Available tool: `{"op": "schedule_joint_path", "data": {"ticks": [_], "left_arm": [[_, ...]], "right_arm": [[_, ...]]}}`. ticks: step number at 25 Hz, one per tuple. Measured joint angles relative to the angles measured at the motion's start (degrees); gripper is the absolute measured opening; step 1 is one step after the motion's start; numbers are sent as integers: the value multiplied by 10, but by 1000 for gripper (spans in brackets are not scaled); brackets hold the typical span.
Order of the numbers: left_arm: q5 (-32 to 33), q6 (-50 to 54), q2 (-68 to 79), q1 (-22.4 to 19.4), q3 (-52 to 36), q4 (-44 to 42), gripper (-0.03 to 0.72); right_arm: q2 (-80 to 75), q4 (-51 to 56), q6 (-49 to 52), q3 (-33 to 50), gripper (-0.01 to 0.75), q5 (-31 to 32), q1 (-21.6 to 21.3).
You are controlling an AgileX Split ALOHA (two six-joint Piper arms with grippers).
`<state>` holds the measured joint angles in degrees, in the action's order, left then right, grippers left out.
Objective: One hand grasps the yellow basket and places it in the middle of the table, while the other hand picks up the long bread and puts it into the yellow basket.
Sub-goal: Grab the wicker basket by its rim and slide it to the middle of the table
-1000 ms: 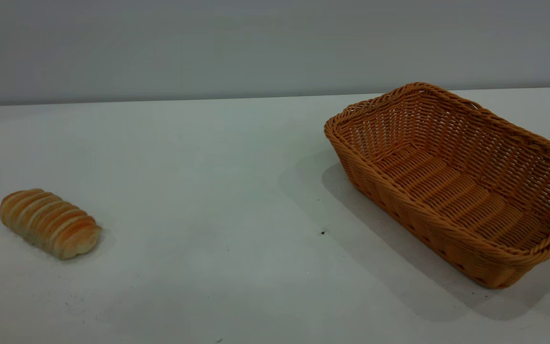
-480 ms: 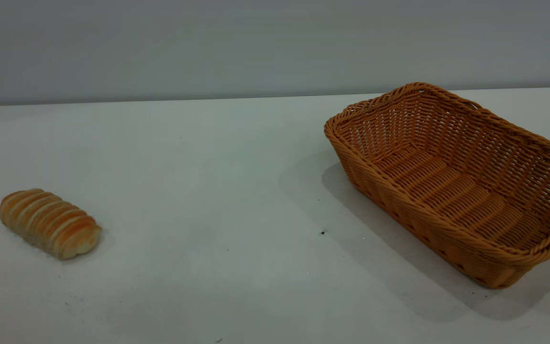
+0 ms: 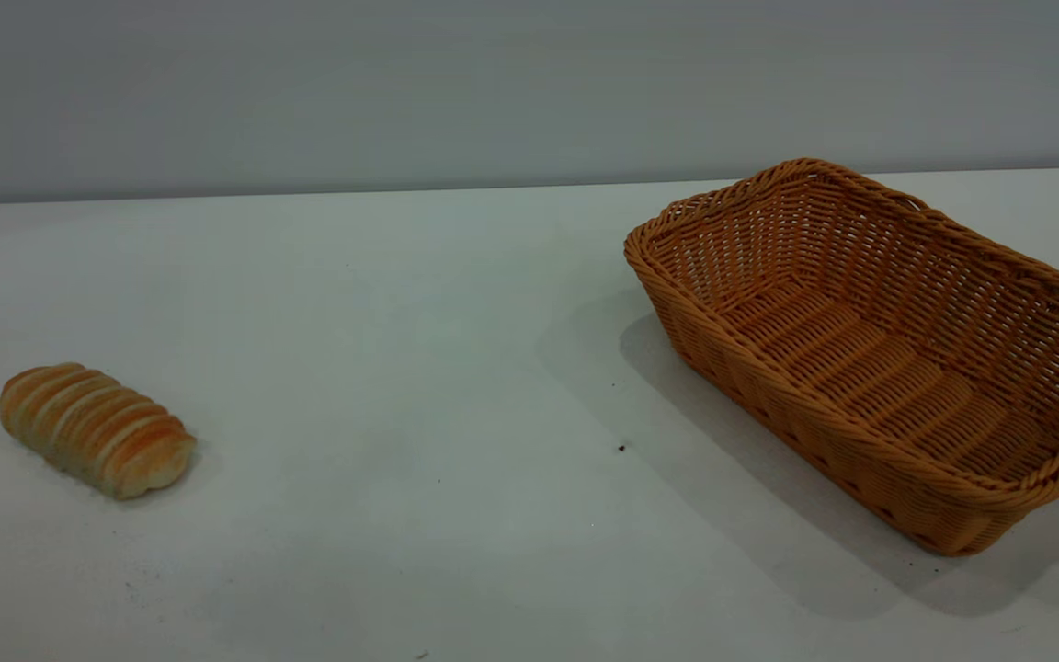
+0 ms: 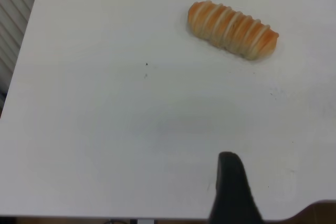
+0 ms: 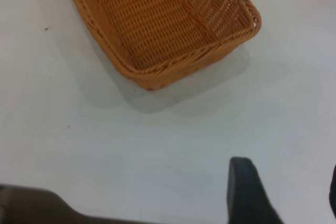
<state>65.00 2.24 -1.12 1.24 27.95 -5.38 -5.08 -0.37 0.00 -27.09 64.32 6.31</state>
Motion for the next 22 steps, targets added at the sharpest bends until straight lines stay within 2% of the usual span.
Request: {"op": "schedule_joint_path", "data": {"ticks": [10, 17, 22], "left_arm": [[0, 0, 0, 0, 0, 1, 558], [0, 1, 0, 30, 0, 16, 558], [0, 2, 9, 33, 0, 16, 558]], "right_arm": [[0, 0, -3, 0, 360, 0, 0], [0, 4, 0, 0, 360, 0, 28], [0, 41, 0, 0, 360, 0, 31]]}}
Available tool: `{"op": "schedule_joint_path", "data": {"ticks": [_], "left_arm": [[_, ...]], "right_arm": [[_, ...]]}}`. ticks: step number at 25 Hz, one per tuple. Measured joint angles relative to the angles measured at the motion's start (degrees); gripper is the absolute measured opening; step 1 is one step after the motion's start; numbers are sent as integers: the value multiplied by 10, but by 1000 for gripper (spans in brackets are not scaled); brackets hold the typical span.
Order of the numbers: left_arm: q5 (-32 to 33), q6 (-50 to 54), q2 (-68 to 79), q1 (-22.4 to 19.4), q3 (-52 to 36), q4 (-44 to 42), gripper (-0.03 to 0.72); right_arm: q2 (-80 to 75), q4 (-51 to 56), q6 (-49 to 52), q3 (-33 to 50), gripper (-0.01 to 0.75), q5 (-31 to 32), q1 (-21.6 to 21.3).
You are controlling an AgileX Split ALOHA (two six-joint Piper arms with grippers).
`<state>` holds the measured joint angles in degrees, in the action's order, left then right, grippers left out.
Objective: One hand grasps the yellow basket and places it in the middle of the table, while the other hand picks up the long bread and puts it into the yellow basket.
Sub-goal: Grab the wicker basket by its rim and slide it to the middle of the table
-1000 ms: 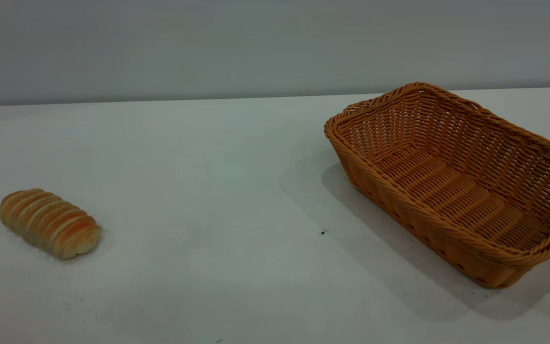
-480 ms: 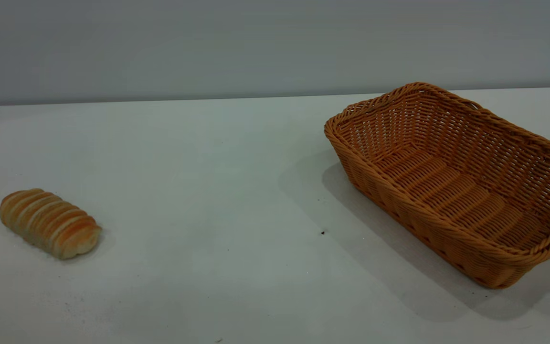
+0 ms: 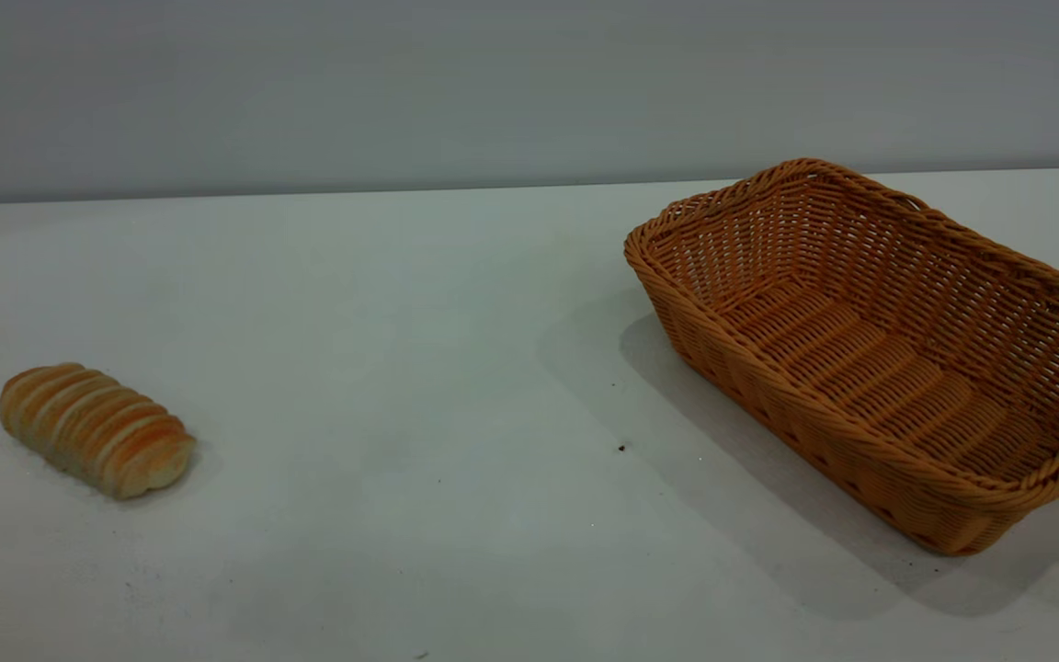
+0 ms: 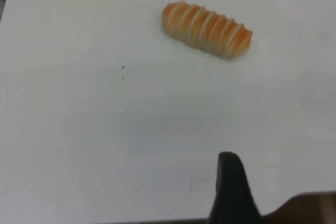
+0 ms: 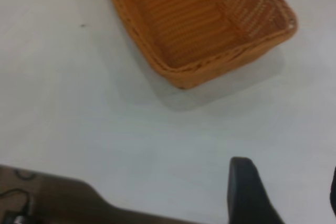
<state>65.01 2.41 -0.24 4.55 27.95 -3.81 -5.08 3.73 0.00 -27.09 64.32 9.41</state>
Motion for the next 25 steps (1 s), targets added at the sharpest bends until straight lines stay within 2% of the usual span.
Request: {"op": "schedule_joint_path", "data": {"ticks": [5, 9, 16, 21, 25], "left_arm": [[0, 0, 85, 0, 0, 0, 548], [-22, 0, 187, 0, 5, 0, 516], [-197, 0, 320, 0, 10, 56, 447], [-282, -1, 398, 0, 10, 81, 427], [-345, -2, 447, 0, 10, 81, 424]], "right_arm": [[0, 40, 3, 0, 357, -9, 31], [-3, 48, 43, -4, 347, -54, 32], [-141, 57, 59, -5, 346, -180, 32], [-309, 57, 51, -5, 346, -261, 32], [-450, 62, 54, -13, 346, -297, 32]]}}
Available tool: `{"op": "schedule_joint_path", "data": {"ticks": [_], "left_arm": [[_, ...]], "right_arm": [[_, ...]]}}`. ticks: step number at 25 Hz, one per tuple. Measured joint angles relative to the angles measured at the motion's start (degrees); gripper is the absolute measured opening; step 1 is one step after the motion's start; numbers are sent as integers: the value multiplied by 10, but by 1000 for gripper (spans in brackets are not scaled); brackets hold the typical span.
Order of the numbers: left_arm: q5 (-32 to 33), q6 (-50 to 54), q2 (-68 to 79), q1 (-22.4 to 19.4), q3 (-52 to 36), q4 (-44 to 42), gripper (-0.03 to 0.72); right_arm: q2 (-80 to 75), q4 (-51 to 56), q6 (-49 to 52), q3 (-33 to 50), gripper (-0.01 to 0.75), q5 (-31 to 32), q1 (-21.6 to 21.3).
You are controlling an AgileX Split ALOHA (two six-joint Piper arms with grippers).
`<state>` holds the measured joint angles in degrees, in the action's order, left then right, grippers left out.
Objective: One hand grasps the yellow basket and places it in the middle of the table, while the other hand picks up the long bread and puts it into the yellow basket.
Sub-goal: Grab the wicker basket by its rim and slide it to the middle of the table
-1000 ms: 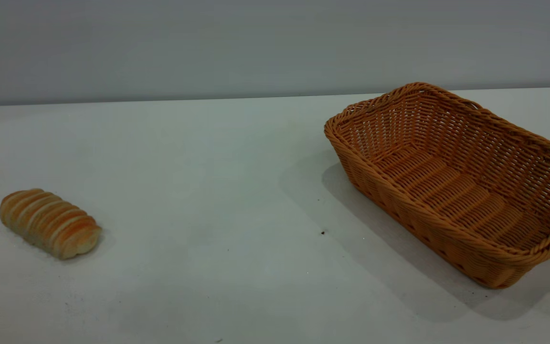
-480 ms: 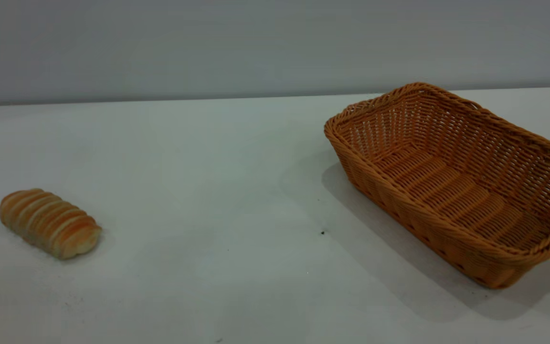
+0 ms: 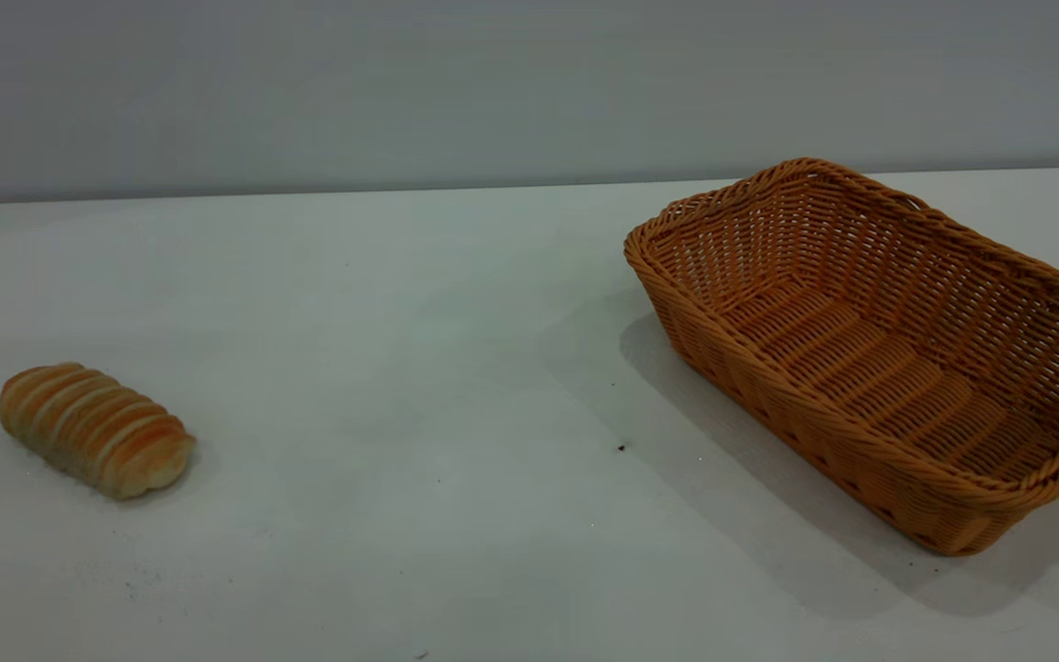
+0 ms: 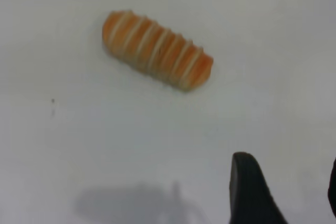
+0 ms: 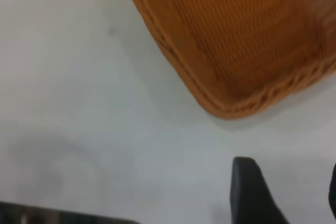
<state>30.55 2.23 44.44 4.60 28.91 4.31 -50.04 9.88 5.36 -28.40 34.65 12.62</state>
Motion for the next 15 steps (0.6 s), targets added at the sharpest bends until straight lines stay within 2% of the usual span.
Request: {"op": "schedule_joint_path", "data": {"ticks": [4, 10, 15], "left_arm": [[-34, 0, 29, 0, 0, 0, 424], [-37, 0, 38, 0, 0, 0, 424], [-37, 0, 38, 0, 0, 0, 424]], "right_arm": [[-111, 6, 16, -34, 346, -24, 0], [-219, 8, 73, -93, 348, -40, 0], [-280, 8, 121, -105, 402, -64, 0]]}}
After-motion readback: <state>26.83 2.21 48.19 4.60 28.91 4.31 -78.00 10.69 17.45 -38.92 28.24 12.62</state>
